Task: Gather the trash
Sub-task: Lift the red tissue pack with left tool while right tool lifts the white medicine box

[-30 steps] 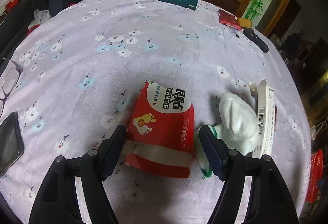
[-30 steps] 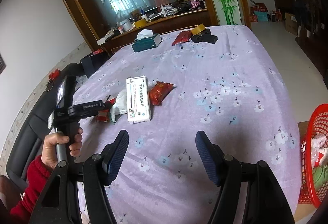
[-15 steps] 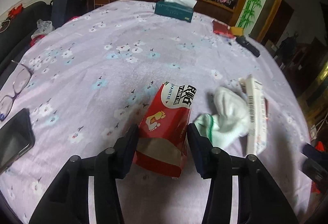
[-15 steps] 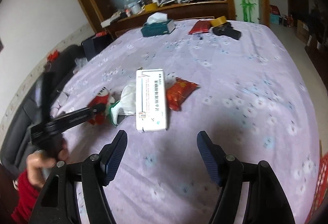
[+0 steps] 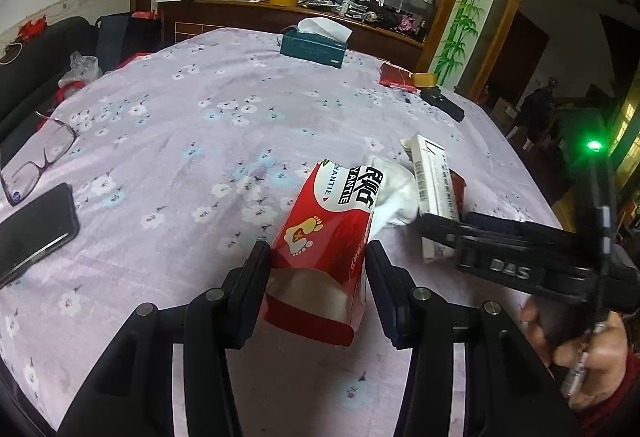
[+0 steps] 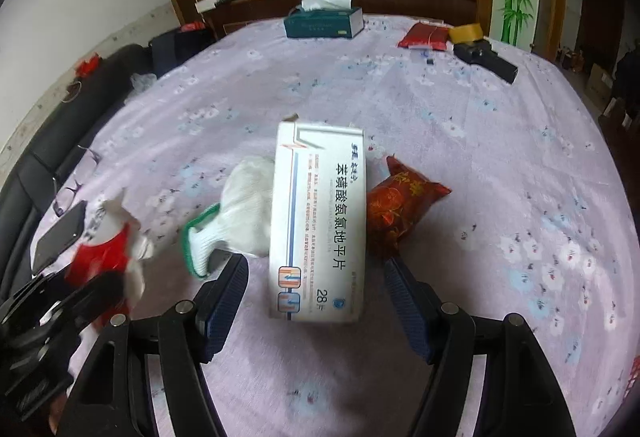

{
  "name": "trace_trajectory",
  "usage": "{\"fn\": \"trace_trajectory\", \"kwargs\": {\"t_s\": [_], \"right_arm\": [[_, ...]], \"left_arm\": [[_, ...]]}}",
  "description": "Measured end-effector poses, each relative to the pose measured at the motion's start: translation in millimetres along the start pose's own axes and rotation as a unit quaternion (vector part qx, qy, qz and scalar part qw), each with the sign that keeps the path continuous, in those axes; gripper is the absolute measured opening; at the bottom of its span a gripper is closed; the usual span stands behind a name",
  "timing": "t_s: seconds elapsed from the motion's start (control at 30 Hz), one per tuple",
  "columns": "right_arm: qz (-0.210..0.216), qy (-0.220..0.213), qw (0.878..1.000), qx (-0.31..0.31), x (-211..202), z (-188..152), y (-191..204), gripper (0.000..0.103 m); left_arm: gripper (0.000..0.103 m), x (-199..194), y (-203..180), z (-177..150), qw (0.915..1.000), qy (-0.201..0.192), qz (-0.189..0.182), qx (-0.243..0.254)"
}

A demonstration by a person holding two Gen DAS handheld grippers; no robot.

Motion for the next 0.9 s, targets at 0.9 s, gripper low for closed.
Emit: {"fn": "trace_trajectory", "kwargs": {"t_s": [0.9], "right_arm": [[-0.020,-0.131,0.989,0.063,-78.1,-76.6,-36.9,0.055]], "left_arm": [[0.049,-1.2,-57.9,-18.7,0.9970,-0.056,0.038,0.037]]}}
Point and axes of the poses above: each gripper's, at about its wrist camera, not at the fingertips, and x roughly the way its jaws point, y to its left, z to its top, the point moved 10 cm from there along x, roughly the way its jaws point, and after that the axes turned 15 degrees about y, right-handed, at the moved point
